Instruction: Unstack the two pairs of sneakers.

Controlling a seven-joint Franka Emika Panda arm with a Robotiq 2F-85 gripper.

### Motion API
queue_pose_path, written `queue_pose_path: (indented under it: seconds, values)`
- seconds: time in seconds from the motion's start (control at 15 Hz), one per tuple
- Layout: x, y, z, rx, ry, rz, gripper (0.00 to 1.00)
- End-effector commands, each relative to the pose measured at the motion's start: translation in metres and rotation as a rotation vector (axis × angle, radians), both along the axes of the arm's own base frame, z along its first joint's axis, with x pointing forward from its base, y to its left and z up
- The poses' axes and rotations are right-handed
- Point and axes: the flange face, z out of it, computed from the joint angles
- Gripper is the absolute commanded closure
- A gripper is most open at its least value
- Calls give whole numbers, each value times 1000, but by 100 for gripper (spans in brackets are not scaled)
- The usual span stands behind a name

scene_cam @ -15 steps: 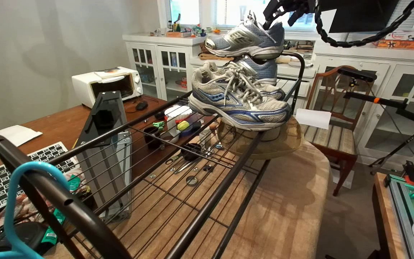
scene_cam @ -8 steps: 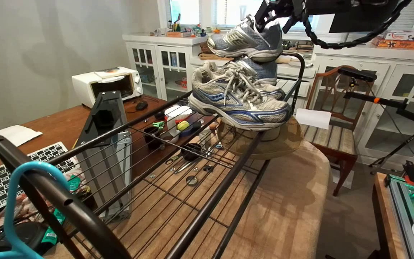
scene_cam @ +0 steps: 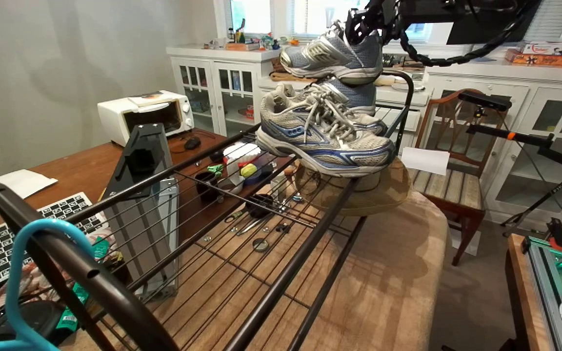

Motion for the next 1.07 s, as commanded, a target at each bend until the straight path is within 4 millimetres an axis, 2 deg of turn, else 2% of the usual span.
queue_pose_path:
  seconds: [0.0, 0.2, 0.27, 0.33, 0.47, 0.6, 1.0]
  values:
    - [7, -1, 3, 32, -9, -45, 73]
    - [6, -12, 12, 36, -48, -62, 95]
    - [6, -15, 14, 38, -58, -66, 98]
    - [6, -19, 15, 40, -65, -70, 94]
    - [6, -23, 15, 43, -71, -81, 100]
    - [5, -29, 19, 37, -85, -86, 97]
    - [6, -39, 29, -68, -79, 36, 97]
